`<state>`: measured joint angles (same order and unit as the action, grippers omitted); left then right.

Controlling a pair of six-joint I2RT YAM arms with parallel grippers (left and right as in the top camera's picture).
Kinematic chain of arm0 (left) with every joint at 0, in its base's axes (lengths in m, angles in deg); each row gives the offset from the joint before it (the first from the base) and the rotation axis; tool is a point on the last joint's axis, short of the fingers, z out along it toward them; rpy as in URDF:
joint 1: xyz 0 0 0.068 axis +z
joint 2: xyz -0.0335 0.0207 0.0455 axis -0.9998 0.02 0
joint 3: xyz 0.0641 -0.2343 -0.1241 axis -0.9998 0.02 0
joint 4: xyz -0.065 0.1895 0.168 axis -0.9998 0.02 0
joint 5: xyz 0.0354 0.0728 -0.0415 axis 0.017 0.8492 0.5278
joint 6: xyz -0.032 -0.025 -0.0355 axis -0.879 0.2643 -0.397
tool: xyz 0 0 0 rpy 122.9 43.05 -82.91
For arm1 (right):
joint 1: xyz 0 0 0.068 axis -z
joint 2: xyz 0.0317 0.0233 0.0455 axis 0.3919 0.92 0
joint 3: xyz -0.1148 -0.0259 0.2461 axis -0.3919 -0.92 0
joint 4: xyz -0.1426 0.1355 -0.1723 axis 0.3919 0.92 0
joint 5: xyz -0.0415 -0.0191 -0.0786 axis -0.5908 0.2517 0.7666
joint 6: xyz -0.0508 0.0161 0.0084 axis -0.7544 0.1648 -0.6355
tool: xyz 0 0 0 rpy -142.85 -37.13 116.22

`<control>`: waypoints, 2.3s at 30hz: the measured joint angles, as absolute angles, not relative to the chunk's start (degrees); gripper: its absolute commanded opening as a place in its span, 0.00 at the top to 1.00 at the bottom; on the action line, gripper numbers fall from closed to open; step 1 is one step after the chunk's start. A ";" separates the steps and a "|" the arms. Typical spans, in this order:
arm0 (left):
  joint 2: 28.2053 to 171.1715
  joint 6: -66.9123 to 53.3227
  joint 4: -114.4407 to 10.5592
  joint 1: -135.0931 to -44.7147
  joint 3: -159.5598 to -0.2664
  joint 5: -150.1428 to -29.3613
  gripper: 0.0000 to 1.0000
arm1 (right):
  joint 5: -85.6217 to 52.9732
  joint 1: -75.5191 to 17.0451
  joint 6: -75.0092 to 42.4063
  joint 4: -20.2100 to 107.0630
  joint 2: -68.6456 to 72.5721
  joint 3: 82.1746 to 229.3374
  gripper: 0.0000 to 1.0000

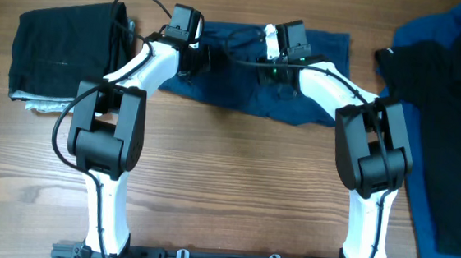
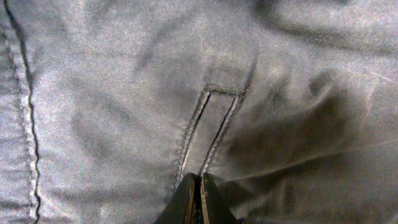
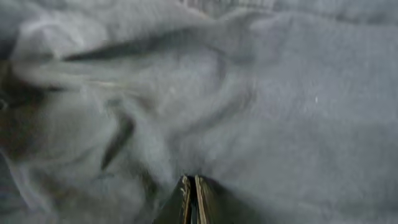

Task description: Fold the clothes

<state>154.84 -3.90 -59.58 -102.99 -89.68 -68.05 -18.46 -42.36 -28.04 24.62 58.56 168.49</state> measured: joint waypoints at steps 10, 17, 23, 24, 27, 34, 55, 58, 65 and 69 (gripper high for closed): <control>154.84 -3.90 -59.78 -102.99 -89.66 -68.05 0.96 | -14.17 -42.36 -26.77 20.42 58.43 174.74 0.96; 154.84 -3.90 -59.80 -102.99 -89.66 -68.05 0.96 | -12.64 -42.36 -26.31 14.06 62.63 174.83 0.96; 154.84 -3.90 -61.24 -102.99 -89.51 -68.05 0.96 | -12.31 -42.36 -25.90 8.84 66.69 174.80 0.96; 154.84 -3.90 -61.50 -102.99 -89.51 -68.03 0.96 | -12.27 -42.36 -25.87 6.72 66.69 174.83 0.96; 154.39 -3.86 -61.33 -102.99 -89.81 -68.03 0.81 | -12.27 -42.27 -25.87 5.58 65.97 174.83 0.93; 138.50 1.28 -58.60 -102.26 -92.22 -66.34 0.15 | -11.85 -40.02 -24.80 34.10 47.92 175.29 0.21; 146.43 10.59 -62.29 -98.85 -93.11 -80.42 0.96 | -10.32 -25.75 -21.44 60.77 41.62 175.35 0.01; 147.92 11.18 -66.22 -101.32 -93.16 -79.09 0.96 | -10.32 -25.75 -21.44 60.75 41.62 175.35 0.01; 155.28 11.44 -69.92 -98.64 -93.09 -76.66 0.96 | -10.32 -25.75 -21.44 60.73 41.62 175.35 0.01; 158.82 11.40 -79.05 -95.09 -93.09 -76.38 0.96 | -10.32 -25.77 -21.44 60.73 41.62 175.35 0.01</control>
